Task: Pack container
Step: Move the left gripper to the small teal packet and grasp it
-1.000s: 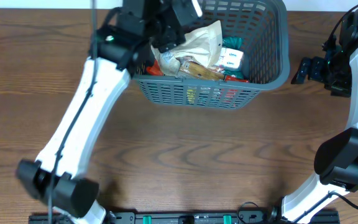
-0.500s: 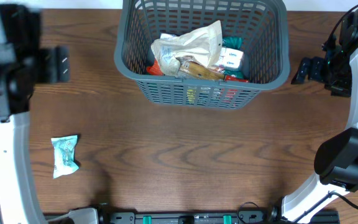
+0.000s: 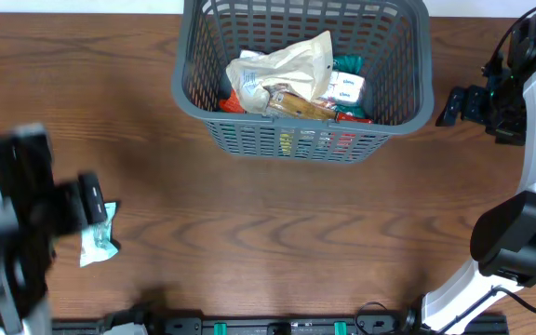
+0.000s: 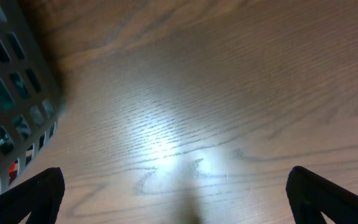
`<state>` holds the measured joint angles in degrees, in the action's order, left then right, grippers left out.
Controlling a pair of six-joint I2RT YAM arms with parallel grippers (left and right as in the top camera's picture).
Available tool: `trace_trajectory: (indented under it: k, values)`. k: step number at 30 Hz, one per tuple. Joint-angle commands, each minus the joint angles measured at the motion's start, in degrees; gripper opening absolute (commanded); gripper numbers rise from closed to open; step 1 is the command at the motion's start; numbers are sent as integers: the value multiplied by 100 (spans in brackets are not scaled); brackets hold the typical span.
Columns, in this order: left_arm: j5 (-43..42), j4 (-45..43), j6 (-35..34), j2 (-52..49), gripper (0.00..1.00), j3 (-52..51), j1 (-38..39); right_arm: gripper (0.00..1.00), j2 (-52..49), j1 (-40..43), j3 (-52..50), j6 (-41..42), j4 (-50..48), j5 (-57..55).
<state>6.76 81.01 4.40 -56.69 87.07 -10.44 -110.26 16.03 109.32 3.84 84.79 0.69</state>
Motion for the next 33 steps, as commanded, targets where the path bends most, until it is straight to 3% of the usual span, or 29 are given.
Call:
trace_trajectory:
  k: [1, 7, 13, 24, 33]
  values:
    - [-120, 22, -85, 632, 98, -765, -26, 99, -76, -87, -4, -68, 0, 48]
    - [-442, -164, -238, 855, 99, -2031, -26, 99, -76, -251, -4, -70, -13, 90]
    - [-459, -984, -275, 313, 98, -2828, -28, 99, -76, -472, -4, -98, -59, 83]
    - [-466, -2557, -278, -905, 99, -3515, -186, 99, -76, -376, -4, -94, -83, -4]
    - [-485, -2483, -262, -1331, 99, -3558, -621, 99, -76, -249, -4, -94, -157, -66]
